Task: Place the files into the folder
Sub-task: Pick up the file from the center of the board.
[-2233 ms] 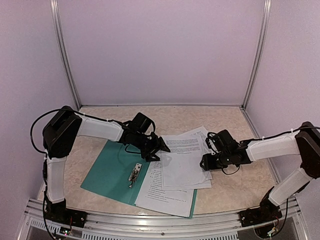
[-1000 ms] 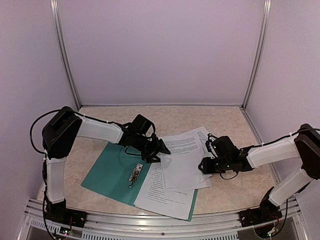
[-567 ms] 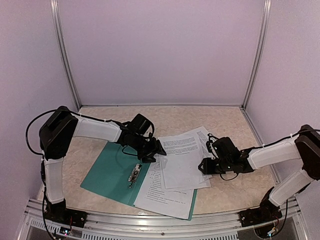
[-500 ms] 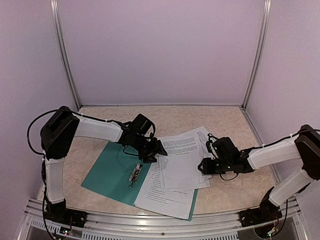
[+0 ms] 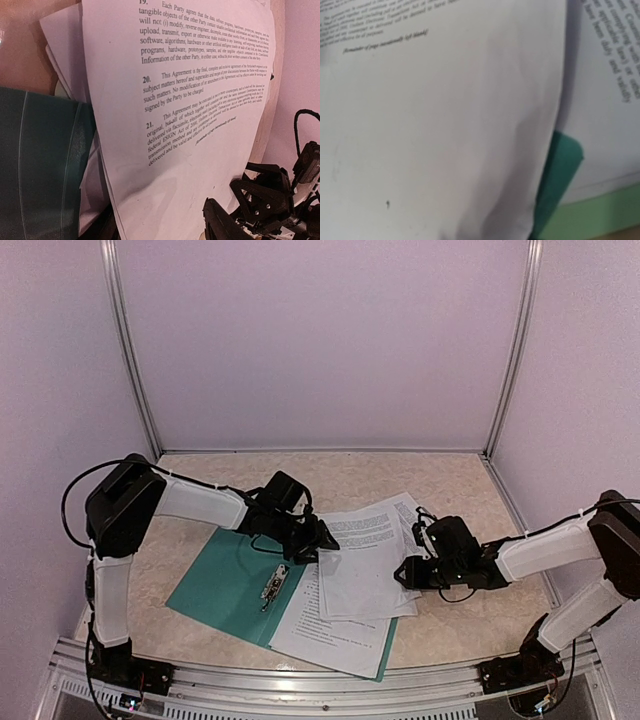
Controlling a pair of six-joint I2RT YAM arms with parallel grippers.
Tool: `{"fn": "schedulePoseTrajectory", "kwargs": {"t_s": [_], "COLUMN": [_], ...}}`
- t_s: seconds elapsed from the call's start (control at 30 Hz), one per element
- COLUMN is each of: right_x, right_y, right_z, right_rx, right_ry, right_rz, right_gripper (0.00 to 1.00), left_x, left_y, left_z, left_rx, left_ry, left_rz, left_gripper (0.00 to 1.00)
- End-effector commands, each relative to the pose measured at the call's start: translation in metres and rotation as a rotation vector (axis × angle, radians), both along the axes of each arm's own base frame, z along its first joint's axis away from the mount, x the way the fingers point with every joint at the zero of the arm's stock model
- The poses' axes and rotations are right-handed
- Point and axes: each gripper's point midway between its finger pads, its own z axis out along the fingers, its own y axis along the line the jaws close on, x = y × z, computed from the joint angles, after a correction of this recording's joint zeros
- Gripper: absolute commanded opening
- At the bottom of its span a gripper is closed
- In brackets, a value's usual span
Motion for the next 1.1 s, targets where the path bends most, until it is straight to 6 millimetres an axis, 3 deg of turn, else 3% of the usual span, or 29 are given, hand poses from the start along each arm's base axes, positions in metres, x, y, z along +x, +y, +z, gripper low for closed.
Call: {"fn": "schedulePoseTrajectory", "kwargs": {"t_s": [0.0,0.27,0.6,0.8,0.93,1.07], "right_x": [-0.034,-0.034,-0.033,-0.033,-0.031,-0.026], "right_y": [-0.011,-0.012,-0.01,-0.013,-0.015,-0.018], "right_z": [-0.035,-0.036,-0.035,-0.035,-0.029,-0.017], "right_rx": [-0.054,-0.055,-0.058,-0.072,-0.088,-0.109], "right_ry": [0.148,0.149,0.147,0.146,0.129,0.097], "right_rz": [0.034,0.033,0.039,0.035,0.034,0.034], "right_gripper": [0.37,0.36,0.35,0.35,0.42,0.56], "left_x": [-0.009,-0.008,-0.004,-0.004,-0.002,0.0], "left_y": [0.005,0.003,-0.017,-0.012,-0.008,-0.002], "left_z": [-0.015,-0.005,0.0,-0.003,0.007,0.022], "left_rx": [-0.001,-0.099,-0.204,-0.187,-0.168,-0.144], "left_ry": [0.026,0.015,0.004,0.01,-0.024,-0.069], "left_rz": [0.002,0.0,-0.052,-0.038,-0.047,-0.068], "left_gripper": [0.53,0.45,0.35,0.25,0.11,0.0]}}
